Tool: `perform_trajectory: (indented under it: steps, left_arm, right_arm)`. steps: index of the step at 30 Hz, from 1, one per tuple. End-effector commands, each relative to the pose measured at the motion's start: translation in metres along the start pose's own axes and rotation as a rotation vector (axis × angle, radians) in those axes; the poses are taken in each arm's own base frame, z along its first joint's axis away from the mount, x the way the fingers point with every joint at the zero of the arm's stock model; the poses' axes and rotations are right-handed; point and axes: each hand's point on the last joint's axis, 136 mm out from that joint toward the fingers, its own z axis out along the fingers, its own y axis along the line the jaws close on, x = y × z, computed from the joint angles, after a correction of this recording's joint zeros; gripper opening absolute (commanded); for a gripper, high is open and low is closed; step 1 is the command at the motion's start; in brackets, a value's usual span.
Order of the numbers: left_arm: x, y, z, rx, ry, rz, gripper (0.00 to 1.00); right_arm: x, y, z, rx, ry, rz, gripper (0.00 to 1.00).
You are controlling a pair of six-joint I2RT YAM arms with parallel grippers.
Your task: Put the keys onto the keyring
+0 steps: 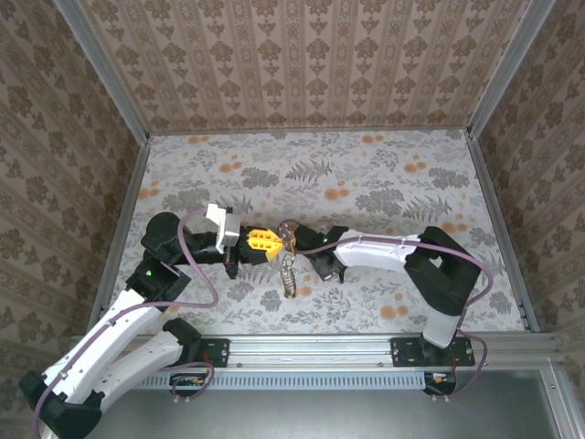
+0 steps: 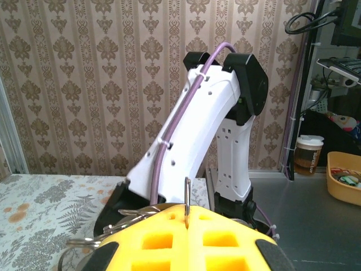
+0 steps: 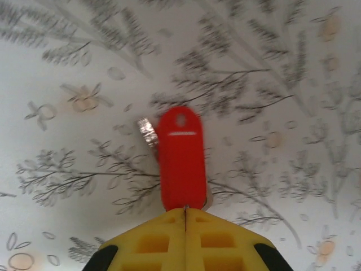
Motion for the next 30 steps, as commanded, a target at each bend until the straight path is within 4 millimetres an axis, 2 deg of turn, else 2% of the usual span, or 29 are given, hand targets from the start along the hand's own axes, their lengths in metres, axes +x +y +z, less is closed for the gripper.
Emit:
perform_trajectory:
  steps: [1,5,10,14,20,25,30]
  left_arm:
    - [-0.006,-0.005,0.000,0.016,-0.016,0.021,0.00]
    - [-0.004,-0.004,0.001,0.014,-0.008,0.017,0.00]
    - [-0.002,-0.004,0.002,0.012,-0.002,0.013,0.00]
    - [0.000,-0.002,0.003,-0.001,0.009,0.011,0.00]
    - [0.009,0.004,0.004,-0.053,0.062,-0.001,0.00]
    - [0.013,0.006,0.003,-0.075,0.073,-0.003,0.00]
    - [0.014,0.007,0.003,-0.080,0.077,-0.003,0.00]
  right_arm:
    - [0.001,0.007,-0.008,0.000,-0.003,0.014,0.09]
    - [0.017,0.018,-0.014,-0.123,0.004,0.119,0.21]
    - [0.023,0.012,-0.033,-0.192,-0.028,0.190,0.34]
    - [0.010,0.005,-0.039,-0.223,-0.055,0.211,0.33]
    - [-0.008,0.016,-0.032,-0.289,-0.017,0.175,0.30]
    - [-0.012,0.021,-0.022,-0.320,0.028,0.146,0.28]
    - [-0.003,0.016,-0.017,-0.317,0.097,0.100,0.25]
